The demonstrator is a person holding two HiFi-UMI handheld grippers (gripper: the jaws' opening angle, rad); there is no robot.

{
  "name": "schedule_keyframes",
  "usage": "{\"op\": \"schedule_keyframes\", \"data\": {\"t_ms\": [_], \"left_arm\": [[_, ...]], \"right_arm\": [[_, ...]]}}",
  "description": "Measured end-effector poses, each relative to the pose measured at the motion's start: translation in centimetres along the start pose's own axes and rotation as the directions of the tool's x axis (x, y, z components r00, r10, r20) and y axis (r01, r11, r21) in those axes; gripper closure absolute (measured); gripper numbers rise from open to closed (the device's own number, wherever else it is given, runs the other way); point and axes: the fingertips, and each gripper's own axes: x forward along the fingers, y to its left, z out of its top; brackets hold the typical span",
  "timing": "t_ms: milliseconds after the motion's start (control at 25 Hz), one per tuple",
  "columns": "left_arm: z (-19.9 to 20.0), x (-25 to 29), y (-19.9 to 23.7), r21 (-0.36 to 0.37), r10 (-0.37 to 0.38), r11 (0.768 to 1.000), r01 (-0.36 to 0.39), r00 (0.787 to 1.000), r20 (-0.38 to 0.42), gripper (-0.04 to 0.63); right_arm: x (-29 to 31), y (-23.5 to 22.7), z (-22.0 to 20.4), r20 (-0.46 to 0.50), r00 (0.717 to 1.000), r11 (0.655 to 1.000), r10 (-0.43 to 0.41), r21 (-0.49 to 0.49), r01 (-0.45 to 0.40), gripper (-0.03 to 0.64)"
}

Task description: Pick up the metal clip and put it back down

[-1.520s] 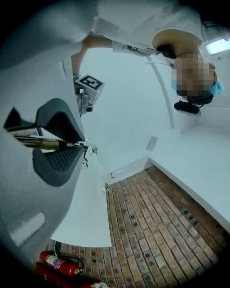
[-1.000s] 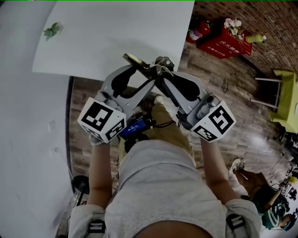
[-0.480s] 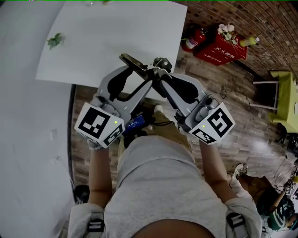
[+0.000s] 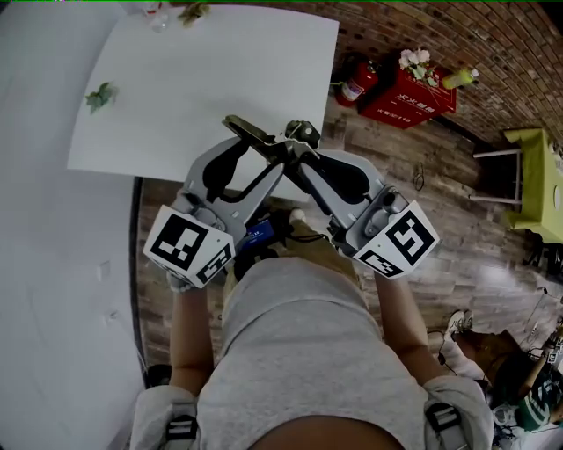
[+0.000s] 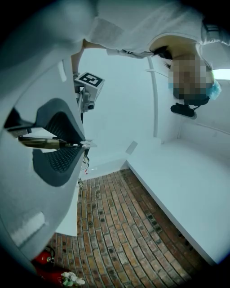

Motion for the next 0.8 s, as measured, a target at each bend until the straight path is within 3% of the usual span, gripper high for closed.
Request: {"op": "schedule_keyframes", "data": {"t_ms": [800], "left_arm": [[-0.54, 0.23, 0.17, -0.013, -0.004, 1.000, 0.004, 1.000, -0.013, 0.368]], "right_arm": [[0.04, -0.27, -0.50, -0.016, 1.000, 1.000, -0.012, 0.015, 0.012, 0.578]]}}
